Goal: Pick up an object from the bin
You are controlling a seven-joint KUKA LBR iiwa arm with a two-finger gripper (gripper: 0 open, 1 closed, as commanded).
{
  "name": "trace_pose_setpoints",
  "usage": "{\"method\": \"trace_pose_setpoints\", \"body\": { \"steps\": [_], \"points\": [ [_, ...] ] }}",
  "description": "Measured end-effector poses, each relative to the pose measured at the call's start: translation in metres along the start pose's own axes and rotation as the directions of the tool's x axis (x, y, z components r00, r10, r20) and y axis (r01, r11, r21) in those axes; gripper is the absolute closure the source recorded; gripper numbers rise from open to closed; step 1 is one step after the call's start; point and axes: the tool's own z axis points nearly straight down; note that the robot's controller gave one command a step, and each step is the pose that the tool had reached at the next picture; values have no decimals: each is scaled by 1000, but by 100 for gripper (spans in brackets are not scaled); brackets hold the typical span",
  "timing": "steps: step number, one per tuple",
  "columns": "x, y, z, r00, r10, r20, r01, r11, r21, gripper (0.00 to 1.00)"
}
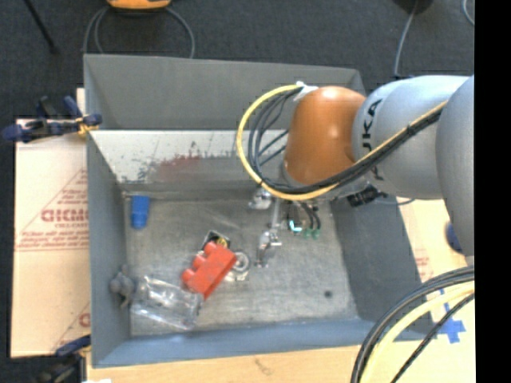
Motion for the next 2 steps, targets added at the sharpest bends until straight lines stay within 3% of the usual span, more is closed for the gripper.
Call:
{"method": "trace_pose_setpoints", "body": {
  "steps": [1,2],
  "points": [
    [23,53,58,1000,20,13,-20,1000,-1,0],
    [21,52,54,1000,23,17,-23,1000,-2,100]
  ]
}}
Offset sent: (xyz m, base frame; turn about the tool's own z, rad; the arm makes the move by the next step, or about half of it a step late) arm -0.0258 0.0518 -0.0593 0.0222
